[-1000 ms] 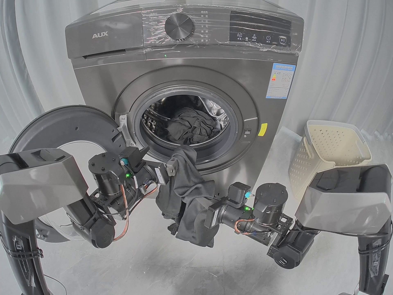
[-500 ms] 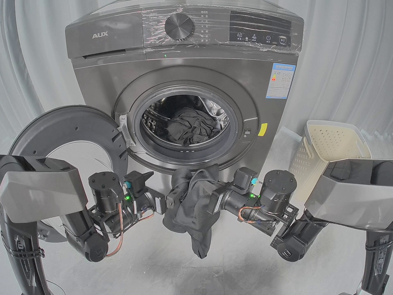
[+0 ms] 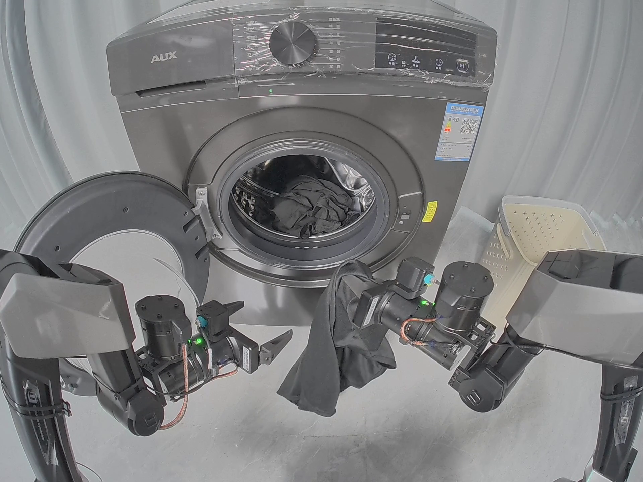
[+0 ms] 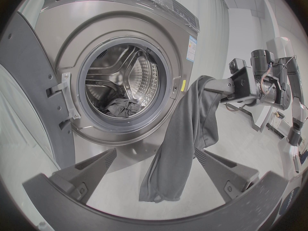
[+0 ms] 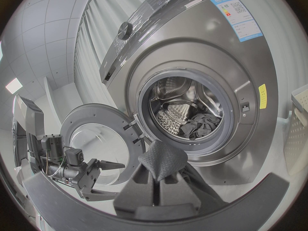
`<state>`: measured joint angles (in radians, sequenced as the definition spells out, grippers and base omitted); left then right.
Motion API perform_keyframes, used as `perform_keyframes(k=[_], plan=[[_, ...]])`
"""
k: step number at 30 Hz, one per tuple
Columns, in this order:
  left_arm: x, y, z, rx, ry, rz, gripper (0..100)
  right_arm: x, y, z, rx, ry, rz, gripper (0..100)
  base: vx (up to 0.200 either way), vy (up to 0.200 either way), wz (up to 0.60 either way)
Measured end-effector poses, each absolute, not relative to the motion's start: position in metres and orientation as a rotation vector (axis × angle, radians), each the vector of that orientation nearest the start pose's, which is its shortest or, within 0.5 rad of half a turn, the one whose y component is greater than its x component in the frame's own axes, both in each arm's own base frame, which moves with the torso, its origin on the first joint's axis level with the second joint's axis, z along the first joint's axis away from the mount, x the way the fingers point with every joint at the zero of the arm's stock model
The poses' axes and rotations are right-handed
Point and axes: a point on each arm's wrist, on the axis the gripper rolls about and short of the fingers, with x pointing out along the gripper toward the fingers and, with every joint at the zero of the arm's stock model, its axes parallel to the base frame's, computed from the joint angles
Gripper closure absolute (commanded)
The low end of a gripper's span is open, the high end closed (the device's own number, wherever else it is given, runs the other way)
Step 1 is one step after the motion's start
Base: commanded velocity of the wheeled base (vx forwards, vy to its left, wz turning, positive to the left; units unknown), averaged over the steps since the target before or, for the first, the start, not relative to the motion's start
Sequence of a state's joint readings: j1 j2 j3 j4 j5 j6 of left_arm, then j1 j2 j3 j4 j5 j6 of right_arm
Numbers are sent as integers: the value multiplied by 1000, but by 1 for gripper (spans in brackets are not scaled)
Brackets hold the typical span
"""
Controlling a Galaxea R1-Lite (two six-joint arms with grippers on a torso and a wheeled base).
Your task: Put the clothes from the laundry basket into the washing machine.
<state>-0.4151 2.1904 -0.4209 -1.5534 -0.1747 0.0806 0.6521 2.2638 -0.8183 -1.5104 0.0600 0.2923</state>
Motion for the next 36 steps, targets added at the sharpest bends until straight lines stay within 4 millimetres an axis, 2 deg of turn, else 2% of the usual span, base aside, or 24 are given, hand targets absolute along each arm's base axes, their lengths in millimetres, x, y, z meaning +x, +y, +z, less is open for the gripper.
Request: perform_keyframes(k=[6,13,22,31,36], plan=[[294,-125,43,97,157,-572,0,312,245,77,299,47,696,100,0,0,0],[292,-128,45,96,149,-589,0,315,251,80,297,67,640,100,0,0,0],[290,-130,46,98,150,-595,0,318,244,78,280,105,481,100,0,0,0],[291,-129,46,99,148,-592,0,310,239,79,295,260,338,100,0,0,0],[292,-128,46,99,146,-585,0,304,234,87,336,322,267,100,0,0,0]])
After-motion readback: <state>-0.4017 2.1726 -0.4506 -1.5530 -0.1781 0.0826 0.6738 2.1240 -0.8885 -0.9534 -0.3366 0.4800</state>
